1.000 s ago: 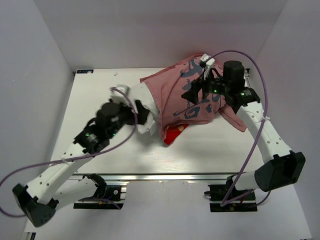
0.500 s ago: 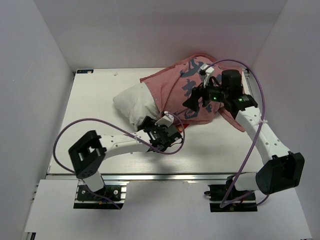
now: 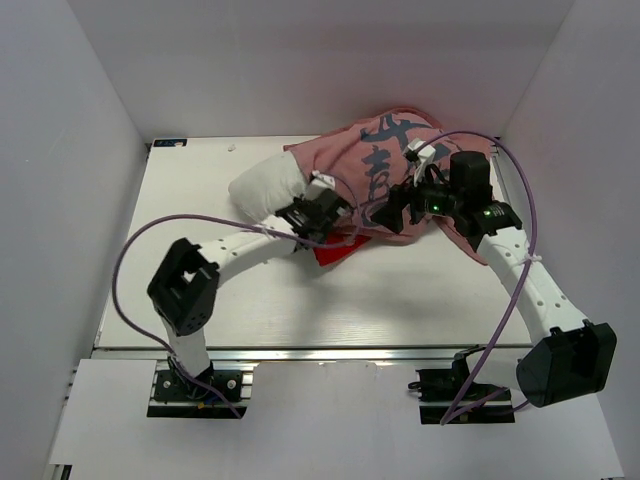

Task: Put the pillow into the pillowcase

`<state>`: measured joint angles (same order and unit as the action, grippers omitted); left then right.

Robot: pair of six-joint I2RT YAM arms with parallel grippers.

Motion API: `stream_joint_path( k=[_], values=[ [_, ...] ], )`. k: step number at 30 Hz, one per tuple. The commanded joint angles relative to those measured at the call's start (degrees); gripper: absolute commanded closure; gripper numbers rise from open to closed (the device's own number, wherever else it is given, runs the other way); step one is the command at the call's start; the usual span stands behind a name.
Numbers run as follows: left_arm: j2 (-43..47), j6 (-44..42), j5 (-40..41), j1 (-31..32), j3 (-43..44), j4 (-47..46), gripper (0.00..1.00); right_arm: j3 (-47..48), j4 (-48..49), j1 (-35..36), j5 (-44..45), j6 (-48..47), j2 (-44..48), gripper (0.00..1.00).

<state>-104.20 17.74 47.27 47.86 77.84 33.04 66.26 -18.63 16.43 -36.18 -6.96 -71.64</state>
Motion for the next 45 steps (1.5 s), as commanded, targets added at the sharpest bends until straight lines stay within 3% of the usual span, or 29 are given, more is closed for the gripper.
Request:
stream_joint_path(
  k=[1, 2, 4, 5, 7, 8, 9, 10, 11, 12, 15, 21, 24, 28, 32, 34, 40, 45],
  values=[
    [10.84, 5.09, -21.98, -6.26, 7.05, -4.19, 1.0, -1.04, 1.58, -0.6, -0.2, -0.95, 2.64, 0.11],
    [15.39, 7.46, -36.14, -12.03, 6.97, -6.3, 1.0, -1.22, 1.76, -0.78, -0.29, -0.86, 2.82, 0.11],
    [18.85, 17.38, -50.1, -21.86, 5.22, -13.85, 1.0, -1.31, 2.28, -1.22, -0.46, -0.16, 3.17, 0.11],
    [19.91, 21.33, -61.3, -24.89, 4.87, -16.31, 1.0, -1.31, 2.72, -1.48, -0.55, 0.19, 3.34, 0.11],
    [21.23, 34.07, -69.9, -32.08, 3.64, -25.09, 1.0, -0.96, 4.47, -2.18, -0.64, 0.98, 3.96, 0.11],
    [21.5, 44.73, -76.55, -33.86, 2.41, -29.13, 1.0, -0.78, 5.27, -2.45, -0.73, 1.77, 4.57, 0.11],
    [22.11, 51.19, -78.8, -35.36, -1.78, -41.26, 1.0, -0.61, 6.58, -2.8, -0.73, 1.95, 4.92, 0.11],
    [22.2, 57.35, -80.12, -37.12, -4.08, -47.65, 1.0, -0.26, 7.11, -2.89, -0.73, 1.95, 5.28, 0.11],
    [22.2, 70.29, -80.66, -37.48, -6.45, -53.37, 1.0, -0.08, 7.47, -2.89, -0.82, 2.04, 5.63, 0.11],
    [22.03, 76.85, -79.45, -37.57, -8.65, -65.87, 1.0, 0.18, 7.56, -3.06, -0.9, 1.95, 5.72, 0.11],
    [20.27, 91.75, -74.71, -37.14, -11.49, -77.91, 1.0, 0.45, 7.56, -3.07, -1.69, 2.21, 5.89, 0.1],
    [21.58, 95.2, -66.96, -36.61, -1.39, -70.42, 1.0, -2.09, 7.38, -2.37, -9.77, 5.63, 3.88, 0.11],
    [23.08, 95.73, -64.06, -36.17, -1.81, -67.59, 1.0, -4.46, 8.17, -1.4, -5.51, 6.17, 0.1, 0.11],
    [28.34, 97.4, -54.76, -33.19, -9.53, -67.66, 1.0, -2.98, 13.09, -0.43, -2.41, 11.95, -3.59, 0.1],
    [33.53, 97.84, -41.68, -29.93, -18.41, -64.69, 1.0, 0.27, 12.93, 8.76, 8.55, 10.57, -5.44, 0.11],
    [36.34, 97.75, -40.41, -29.66, -23.95, -61.35, 1.0, 1.32, 12.04, 11.34, 15.16, 9.77, -6.32, 0.1],
    [40.31, 97.75, -42.08, -29.84, -41.77, -59.84, 1.0, -2.44, 9.94, 15.3, 17.2, 11.18, -4.93, 0.11],
    [40.13, 97.84, -43.22, -29.84, -44.1, -61.07, 1.0, -8.77, 12.66, 22.15, 20.54, 11.71, -1.84, 0.1]
  ],
)
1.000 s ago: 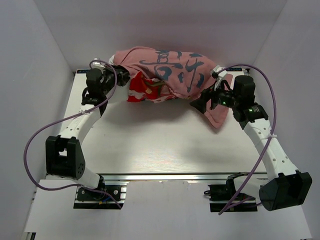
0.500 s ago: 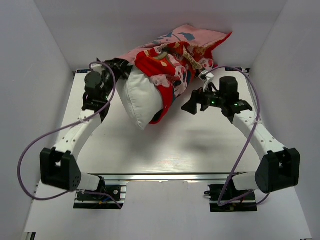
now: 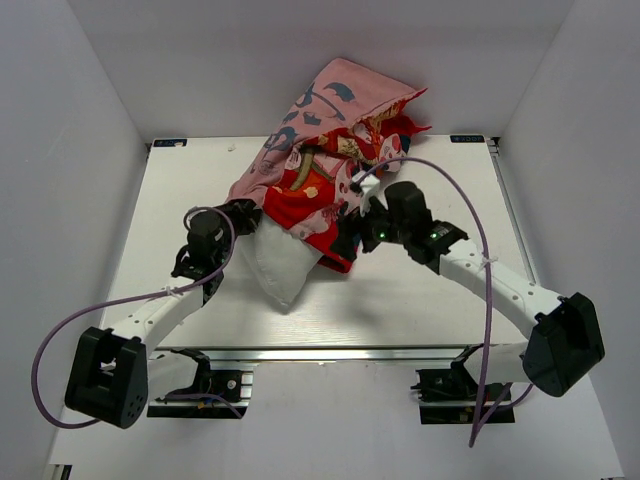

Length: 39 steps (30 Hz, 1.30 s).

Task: Put the pillow into the pillowcase

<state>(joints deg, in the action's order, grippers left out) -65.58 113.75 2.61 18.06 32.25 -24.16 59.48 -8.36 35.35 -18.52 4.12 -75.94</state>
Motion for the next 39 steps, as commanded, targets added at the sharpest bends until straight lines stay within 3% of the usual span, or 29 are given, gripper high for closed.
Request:
stream_joint_path(
  k=[1, 4, 11, 15, 18, 26, 27, 29, 31, 33, 36, 37, 39],
  values=[
    [1.25, 1.73, 1.43, -0.05, 2.46, -3.79, 1.0, -2.0, 1.51, 4.54, 2.79, 0.71, 2.2, 0.11],
    [0.29, 1.56, 1.61, -0.05, 5.53, -3.52, 1.0, -3.75, 1.42, 7.7, 4.45, -1.03, 2.81, 0.11],
    [-3.14, 0.86, 1.08, -0.22, 14.22, -3.0, 1.0, -9.91, 7.12, 9.29, 24.29, -6.49, 0.98, 0.11],
    [-5.52, -0.02, -0.67, -0.31, 18.54, -2.47, 1.0, -10.71, 12.83, 9.82, 28.18, -6.23, -3.49, 0.11],
    [-6.4, -0.64, -1.47, -0.22, 20.04, -1.59, 1.0, -8.35, 17.4, 11.4, 32.23, -4.65, -8.58, 0.11],
    [-5.52, -1.17, -0.15, -0.22, 20.57, -0.36, 1.0, 2.83, 16.88, 12.37, 46.72, 5.27, -23.01, 0.12],
    [-5.52, -1.25, -0.06, -0.22, 20.66, -0.36, 1.0, 2.83, 17.23, 11.94, 48.04, 5.72, -23.2, 0.15],
    [-5.78, -1.25, 0.2, -0.31, 20.92, -0.71, 1.0, 1.78, 17.59, 10.88, 46.84, 6.95, -20.85, 0.49],
    [-6.48, -1.52, -0.06, -0.75, 21.36, -1.15, 1.0, -1.54, 17.68, 9.38, 42.8, 6.87, -17.59, 1.0],
    [-7.62, -1.78, -1.89, -1.45, 21.89, -2.02, 1.0, -4.54, 17.33, 9.3, 38.94, 4.6, -10.92, 1.0],
    [-13.24, -2.04, -6.64, -2.77, 25.22, -6.5, 1.0, -13.06, 20.3, 9.47, 22.01, 0.3, 3.04, 1.0],
    [-15.26, -2.22, -9.87, -3.12, 28.36, -9.3, 1.0, -14.38, 21.36, 9.73, 9.34, -0.33, 6.73, 1.0],
    [-22.2, -2.66, -13.14, -3.3, 32.07, -11.69, 1.0, -11.61, 20.68, 14.27, 2.29, -0.61, 11.95, 1.0]
  ],
)
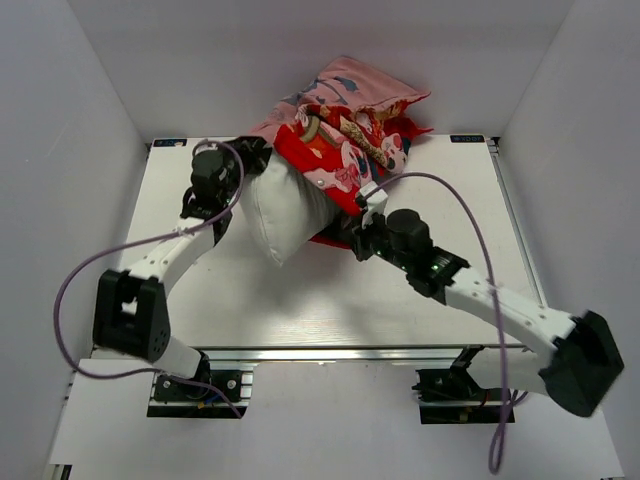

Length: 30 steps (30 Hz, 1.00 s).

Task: Put the pillow into the pillowcase

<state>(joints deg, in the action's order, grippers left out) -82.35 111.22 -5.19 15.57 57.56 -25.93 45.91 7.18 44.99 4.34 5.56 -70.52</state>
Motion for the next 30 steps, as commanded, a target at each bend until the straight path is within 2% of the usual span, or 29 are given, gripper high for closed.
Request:
stream_joint_path(
  k=[1, 2, 3, 4, 8, 11, 13, 15, 16, 18, 19, 23, 26, 29, 30],
  values=[
    [-7.81, -0.47, -7.88, -0.81, 8.78, -12.19, 1.0, 5.56, 2.51, 7.19, -19.99, -0.83, 6.1, 1.0],
    [-12.18, -0.74, -9.04, -0.72, 13.15, -12.91, 1.0, 10.03, -0.64, 8.95, -20.42, 0.05, 3.05, 1.0],
    [-13.96, -1.44, -9.57, -0.63, 15.37, -13.35, 1.0, 18.78, -5.03, 10.45, -21.64, 1.63, 1.37, 1.0],
    [-15.46, -1.97, -10.53, -0.46, 17.56, -12.83, 1.0, 22.26, -5.24, 10.55, -24.52, 4.6, -0.3, 1.0],
    [-19.95, -5.13, -11.59, -0.46, 28.81, -8.27, 1.0, 42.2, -9.88, 11.0, -22.72, 4.99, -10.12, 1.0],
    [-21.97, -8.29, -13.43, -0.54, 39.53, -2.56, 1.0, 59.61, -13.77, 6.0, -20.07, 7.86, -17.86, 1.0],
    [-23.12, -10.58, -14.75, -0.54, 47.07, 1.73, 1.0, 69.6, -15.61, -1.46, -18.24, 10.42, -21.92, 1.0],
    [-23.12, -13.81, -17.21, -0.02, 50.27, 5.44, 1.0, 73.86, -15.88, -8.65, -17.87, 13.93, -26.93, 1.0],
    [-21.56, -14.97, -17.31, 1.29, 48.89, 8.06, 1.0, 75.62, -15.88, -10.61, -17.53, 14.47, -28.52, 1.0],
    [-18.74, -16.38, -16.09, 2.88, 43.2, 6.7, 1.0, 80.64, -17.2, -14.56, -17.26, 17.01, -33.0, 1.0],
    [-17.42, -16.56, -15.21, 4.62, 36.46, 5.82, 1.0, 81.61, -17.03, -15.45, -17.52, 17.63, -34.06, 1.0],
    [-15.38, -17.17, -11.87, 9.03, 26.66, 2.03, 1.0, 82.06, -15.36, -16.08, -18.48, 19.22, -35.47, 1.0],
    [-18.71, -20.41, -9.84, 10.97, 30.14, 2.81, 1.0, 84.25, -15.44, -13.1, -19.54, 18.96, -35.91, 1.0],
    [-21.27, -24.02, -9.23, 11.15, 37.07, 8.6, 1.0, 87.41, -15.09, -11.51, -20.6, 20.0, -35.3, 1.0],
    [-22.23, -26.29, -8.61, 11.06, 41.71, 11.75, 1.0, 88.9, -13.79, -11.51, -21.03, 20.88, -34.86, 1.0]
  ],
)
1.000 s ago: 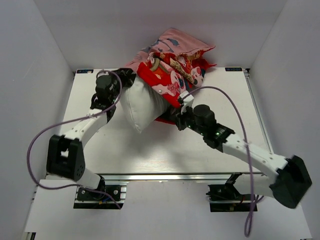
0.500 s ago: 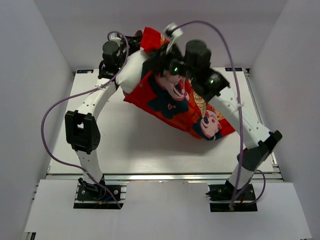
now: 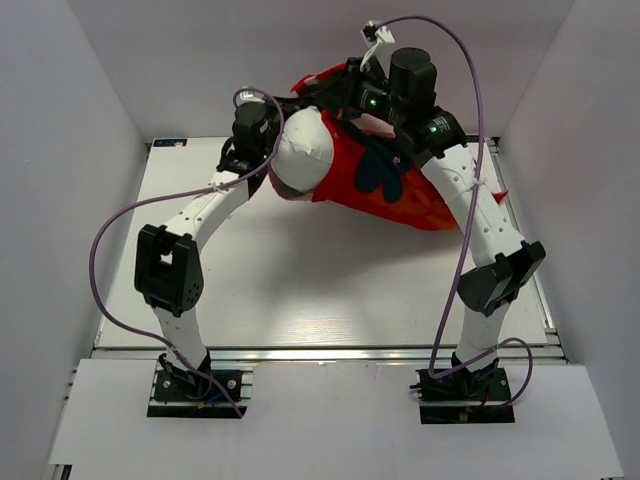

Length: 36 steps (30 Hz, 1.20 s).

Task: Put the pillow into the pillowcase

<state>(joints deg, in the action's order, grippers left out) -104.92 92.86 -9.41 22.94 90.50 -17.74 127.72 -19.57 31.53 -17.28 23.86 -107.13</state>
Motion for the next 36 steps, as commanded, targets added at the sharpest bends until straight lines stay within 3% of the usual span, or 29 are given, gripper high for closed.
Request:
stream_joint_path(
  k=[1, 6, 9, 10, 15, 17, 20, 22, 27, 30, 36],
  values=[
    [0.16, -9.17, -3.87, 2.91, 10.73, 4.54, 1.0, 7.8, 13.68, 1.96, 0.49, 3.12, 2.36, 1.0],
    [0.16, -17.95, -3.86, -0.61, 23.13, 13.49, 0.98, 5.45, 22.02, 1.43, 1.45, -1.69, 10.26, 1.0],
    [2.35, -19.12, -9.01, -3.94, 24.38, 15.62, 0.74, -1.58, 21.6, -0.58, 3.74, -4.26, 13.17, 1.0],
    [4.62, -19.12, -10.96, -5.69, 21.16, 15.71, 0.62, -3.43, 20.38, -1.9, 2.7, -3.74, 13.35, 1.0],
    [15.26, -22.8, -17.04, -9.84, 4.62, 16.33, 0.3, -20.04, 16.5, -9.72, -1.26, 0.66, 15.72, 1.0],
    [19.22, -26.93, -18.27, -12.38, 1.61, 17.47, 0.2, -22.95, 16.23, -12.36, -3.2, 2.59, 16.43, 1.0],
    [21.86, -31.93, -18.98, -16.25, 4.5, 24.4, 0.07, -23.13, 16.93, -13.77, -3.91, 2.07, 17.04, 1.0],
    [22.04, -34.49, -20.21, -18.98, 8.1, 28.09, 0.05, -22.17, 16.85, -14.04, -3.64, 1.54, 16.61, 1.0],
    [23.0, -51.35, -14.07, -19.95, 20.77, 53.03, 0.04, -17.08, 18.16, -15.62, -2.15, 2.77, 14.41, 1.0],
    [28.43, -58.4, -7.39, -20.04, 14.57, 60.62, 0.04, -13.83, 18.61, -16.67, -1.53, 2.95, 12.13, 1.0],
    [37.5, -58.68, -3.51, -20.04, -2.39, 59.94, 0.05, -10.57, 18.96, -18.87, -1.18, 3.57, 10.28, 1.0]
  ],
)
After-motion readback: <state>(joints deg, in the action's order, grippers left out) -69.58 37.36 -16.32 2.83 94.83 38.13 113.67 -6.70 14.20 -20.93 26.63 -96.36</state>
